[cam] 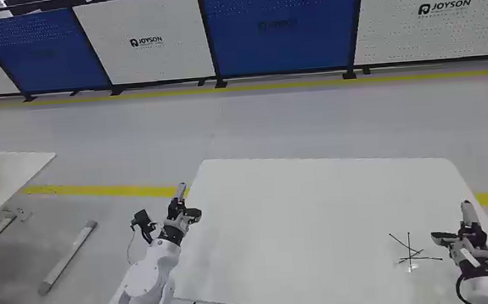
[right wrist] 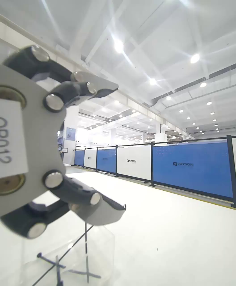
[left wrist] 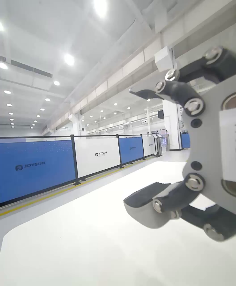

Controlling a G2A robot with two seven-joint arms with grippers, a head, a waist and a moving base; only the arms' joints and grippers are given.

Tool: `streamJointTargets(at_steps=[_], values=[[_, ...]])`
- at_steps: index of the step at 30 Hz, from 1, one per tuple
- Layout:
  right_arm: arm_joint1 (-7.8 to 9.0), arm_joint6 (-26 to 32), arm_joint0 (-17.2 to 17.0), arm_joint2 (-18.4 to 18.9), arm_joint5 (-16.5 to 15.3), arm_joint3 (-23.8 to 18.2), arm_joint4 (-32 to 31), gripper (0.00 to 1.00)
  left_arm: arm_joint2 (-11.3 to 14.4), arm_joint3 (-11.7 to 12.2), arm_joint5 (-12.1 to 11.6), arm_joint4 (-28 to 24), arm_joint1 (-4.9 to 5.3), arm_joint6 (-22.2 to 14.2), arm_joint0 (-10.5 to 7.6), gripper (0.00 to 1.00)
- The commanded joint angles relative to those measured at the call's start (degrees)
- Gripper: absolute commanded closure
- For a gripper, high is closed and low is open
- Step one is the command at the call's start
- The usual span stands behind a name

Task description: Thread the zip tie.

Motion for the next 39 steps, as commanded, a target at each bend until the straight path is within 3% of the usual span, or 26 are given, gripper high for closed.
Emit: streamJointTargets(at_steps=[1,2,3,5,6,8,11,17,19,29,31,32,39], values=[[0.00,0.00,0.00,0.00,0.00,0.00,0.00,0.22,0.00,0.00,0.00,0.00,0.00,0.00,0.00,0.00],[0.00,0.00,0.00,0.00,0.00,0.00,0.00,0.00,0.00,0.00,0.00,0.00,0.00,0.00,0.00,0.22],[0.00,0.00,0.00,0.00,0.00,0.00,0.00,0.22,0.00,0.00,0.00,0.00,0.00,0.00,0.00,0.00],[0.00,0.00,0.00,0.00,0.00,0.00,0.00,0.22,0.00,0.00,0.00,0.00,0.00,0.00,0.00,0.00],[0.02,0.03,0.15,0.36,-0.25,-0.21,0.08,0.00,0.00,0.00,0.00,0.00,0.00,0.00,0.00,0.00],[0.12,1.83,0.04,1.46,-0.73,-0.46,0.46,0.00,0.00,0.00,0.00,0.00,0.00,0.00,0.00,0.00],[0.58,9.20,-0.82,4.81,-1.60,-0.96,1.64,0.00,0.00,0.00,0.00,0.00,0.00,0.00,0.00,0.00],[2.34,29.40,-2.69,12.34,-3.71,-0.74,-4.72,0.00,0.00,0.00,0.00,0.00,0.00,0.00,0.00,0.00],[2.55,29.19,-2.43,13.94,-2.90,0.50,-6.27,0.00,0.00,0.00,0.00,0.00,0.00,0.00,0.00,0.00],[2.55,29.19,-2.43,13.94,-2.90,0.50,-6.27,0.00,0.00,0.00,0.00,0.00,0.00,0.00,0.00,0.00],[2.71,32.30,-2.25,13.70,-2.90,0.86,-6.30,0.00,0.00,0.00,0.00,0.00,0.00,0.00,0.00,0.00],[3.15,37.64,-1.39,14.70,-3.49,2.70,-6.64,0.00,0.00,0.00,0.00,0.00,0.00,0.00,0.00,0.00],[4.45,49.09,1.37,19.03,-7.27,10.70,-7.19,0.00,0.00,0.00,0.00,0.00,0.00,0.00,0.00,0.00]])
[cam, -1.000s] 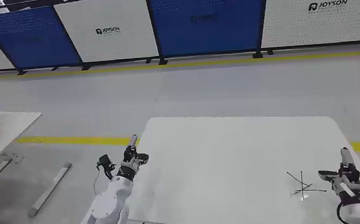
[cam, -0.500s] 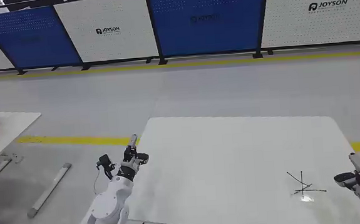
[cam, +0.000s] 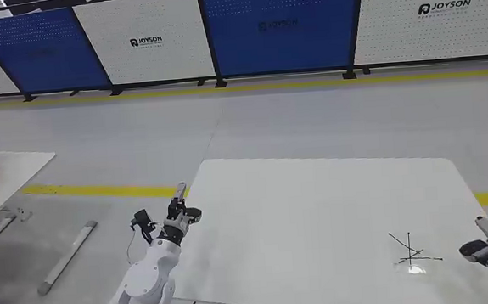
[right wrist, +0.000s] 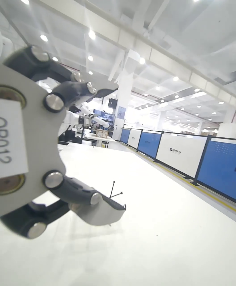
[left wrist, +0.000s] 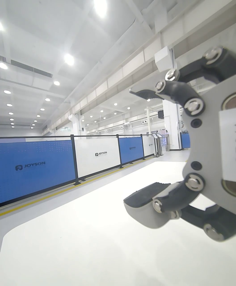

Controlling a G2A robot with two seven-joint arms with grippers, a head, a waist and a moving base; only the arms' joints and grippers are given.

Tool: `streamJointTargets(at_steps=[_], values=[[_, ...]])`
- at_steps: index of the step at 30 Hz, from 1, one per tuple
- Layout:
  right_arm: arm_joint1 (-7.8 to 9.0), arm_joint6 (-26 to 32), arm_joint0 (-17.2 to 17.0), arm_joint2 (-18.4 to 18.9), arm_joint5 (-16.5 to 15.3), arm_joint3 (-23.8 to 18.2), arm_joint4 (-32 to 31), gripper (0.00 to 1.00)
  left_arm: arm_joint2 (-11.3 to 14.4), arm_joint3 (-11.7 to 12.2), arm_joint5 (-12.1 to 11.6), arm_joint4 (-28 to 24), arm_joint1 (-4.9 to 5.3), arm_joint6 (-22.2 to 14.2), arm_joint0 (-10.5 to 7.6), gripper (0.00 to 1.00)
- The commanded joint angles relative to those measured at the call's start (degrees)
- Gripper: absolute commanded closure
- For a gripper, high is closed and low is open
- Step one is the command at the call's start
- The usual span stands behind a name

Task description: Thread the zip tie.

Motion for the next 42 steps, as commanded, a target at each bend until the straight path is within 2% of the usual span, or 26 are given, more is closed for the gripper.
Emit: streamJointTargets(at_steps=[1,5,7,17,20,21,26,29,42], values=[[0.44,4.94,0.93,0.77,-0.43,2.40,0.27,0.00,0.00,0.00,0.00,0.00,0.00,0.00,0.00,0.00],[1.33,10.68,4.17,0.75,0.21,6.95,-2.55,0.00,0.00,0.00,0.00,0.00,0.00,0.00,0.00,0.00],[1.44,7.73,5.93,0.36,2.12,8.79,-4.08,0.00,0.00,0.00,0.00,0.00,0.00,0.00,0.00,0.00],[1.43,7.32,6.12,0.22,2.30,8.88,-4.06,0.00,0.00,0.00,0.00,0.00,0.00,0.00,0.00,0.00],[1.67,10.67,6.47,-1.07,2.04,8.59,-5.74,0.00,0.00,0.00,0.00,0.00,0.00,0.00,0.00,0.00],[1.92,13.10,7.09,-1.44,1.68,9.16,-6.53,0.00,0.00,0.00,0.00,0.00,0.00,0.00,0.00,0.00],[2.55,17.87,8.80,-2.13,0.42,11.91,-7.12,0.00,0.00,0.00,0.00,0.00,0.00,0.00,0.00,0.00],[3.27,22.07,10.53,-2.94,-0.36,13.50,-10.94,0.00,0.00,0.00,0.00,0.00,0.00,0.00,0.00,0.00],[3.28,22.20,10.81,-3.41,-0.52,13.44,-11.17,0.00,0.00,0.00,0.00,0.00,0.00,0.00,0.00,0.00]])
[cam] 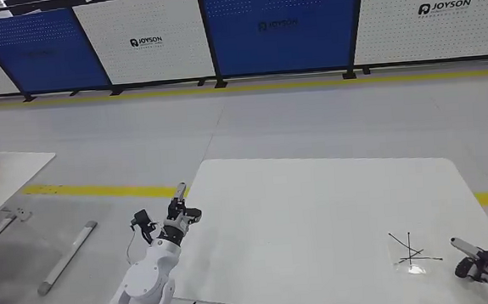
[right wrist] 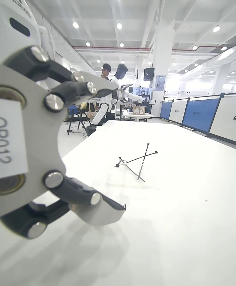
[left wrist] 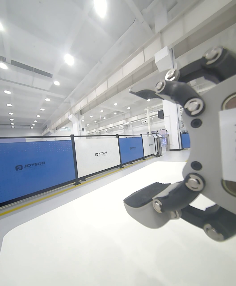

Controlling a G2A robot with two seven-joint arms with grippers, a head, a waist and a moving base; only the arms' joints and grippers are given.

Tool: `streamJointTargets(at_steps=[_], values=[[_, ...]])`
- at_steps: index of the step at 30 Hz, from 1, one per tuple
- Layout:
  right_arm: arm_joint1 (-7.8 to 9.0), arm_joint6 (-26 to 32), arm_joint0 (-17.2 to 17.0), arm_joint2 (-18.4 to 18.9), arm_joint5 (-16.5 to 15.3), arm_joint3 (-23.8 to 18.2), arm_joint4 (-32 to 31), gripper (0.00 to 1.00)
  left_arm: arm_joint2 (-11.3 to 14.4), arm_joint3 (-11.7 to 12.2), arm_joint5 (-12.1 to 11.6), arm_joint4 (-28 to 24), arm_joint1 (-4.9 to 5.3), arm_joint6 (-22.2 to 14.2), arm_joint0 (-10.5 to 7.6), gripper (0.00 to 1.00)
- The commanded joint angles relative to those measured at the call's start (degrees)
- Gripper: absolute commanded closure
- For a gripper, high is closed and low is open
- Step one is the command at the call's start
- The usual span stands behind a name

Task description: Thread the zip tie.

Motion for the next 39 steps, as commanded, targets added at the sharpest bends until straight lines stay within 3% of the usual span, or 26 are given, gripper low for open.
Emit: streamJointTargets(at_steps=[1,6,7,9,10,12,18,33,37,39], values=[[-0.03,0.32,0.10,-0.89,-0.24,-0.56,-0.51,0.00,0.00,0.00,0.00,0.00,0.00,0.00,0.00,0.00],[0.16,-0.30,1.49,-3.10,0.25,0.95,-1.36,0.01,0.00,0.00,0.00,0.00,0.00,0.00,0.00,0.00],[0.24,-0.10,1.76,-3.29,0.23,1.33,-1.54,0.07,0.00,0.00,0.00,0.00,0.00,0.00,0.00,0.00],[0.39,-0.24,2.13,-3.63,0.25,2.36,-1.94,0.30,0.00,0.00,0.00,0.00,0.00,0.00,0.00,0.00],[0.45,-0.05,2.25,-3.77,0.17,2.78,-1.87,0.50,0.00,0.00,0.00,0.00,0.00,0.00,0.00,0.00],[0.60,0.32,2.51,-3.85,-0.14,3.49,-1.74,0.57,0.00,0.00,0.00,0.00,0.00,0.00,0.00,0.00],[1.15,1.58,1.94,-3.32,-1.61,4.05,-1.04,0.67,0.00,0.00,0.00,0.00,0.00,0.00,0.00,0.00],[2.07,0.62,2.63,-5.26,-0.32,4.67,-2.33,0.74,0.00,0.00,0.00,0.00,0.00,0.00,0.00,0.00],[2.32,0.44,2.34,-5.25,-0.48,4.51,-2.14,0.93,0.00,0.00,0.00,0.00,0.00,0.00,0.00,0.00],[2.43,0.36,2.29,-5.30,-0.44,4.49,-2.06,0.89,0.00,0.00,0.00,0.00,0.00,0.00,0.00,0.00]])
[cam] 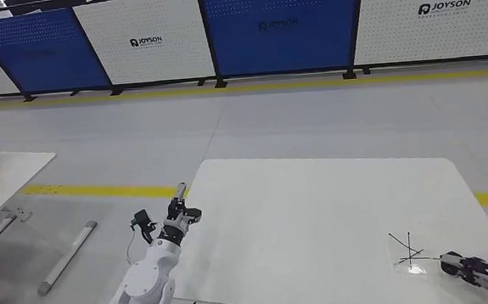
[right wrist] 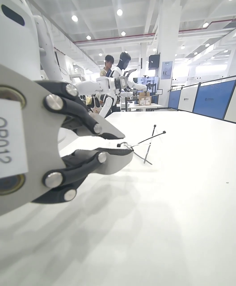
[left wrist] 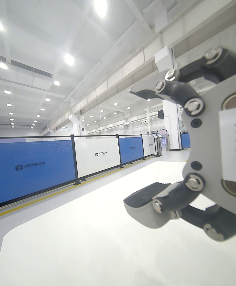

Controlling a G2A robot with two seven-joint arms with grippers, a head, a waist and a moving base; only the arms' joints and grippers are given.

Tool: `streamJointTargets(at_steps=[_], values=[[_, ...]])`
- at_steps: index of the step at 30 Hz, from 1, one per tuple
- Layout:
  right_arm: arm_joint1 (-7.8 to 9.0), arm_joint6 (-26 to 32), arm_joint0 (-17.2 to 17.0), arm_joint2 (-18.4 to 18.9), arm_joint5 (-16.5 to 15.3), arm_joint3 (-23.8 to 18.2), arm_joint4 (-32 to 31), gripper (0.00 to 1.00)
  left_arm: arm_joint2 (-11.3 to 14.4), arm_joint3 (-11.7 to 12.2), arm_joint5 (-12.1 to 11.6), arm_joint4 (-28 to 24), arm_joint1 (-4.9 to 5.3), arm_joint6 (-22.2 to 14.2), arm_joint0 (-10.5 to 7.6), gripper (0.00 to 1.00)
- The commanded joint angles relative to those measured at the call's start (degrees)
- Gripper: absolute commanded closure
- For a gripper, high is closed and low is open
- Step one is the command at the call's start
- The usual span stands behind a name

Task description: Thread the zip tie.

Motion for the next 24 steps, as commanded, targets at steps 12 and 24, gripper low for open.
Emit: streamJointTargets(at_steps=[12,24], values=[[0.68,-0.34,0.26,-0.79,-0.16,0.50,0.78,1.00,0.00,0.00,0.00,0.00,0.00,0.00,0.00,0.00],[1.35,-0.34,-0.42,-0.20,-0.73,0.51,2.72,1.00,0.00,0.00,0.00,0.00,0.00,0.00,0.00,0.00]])
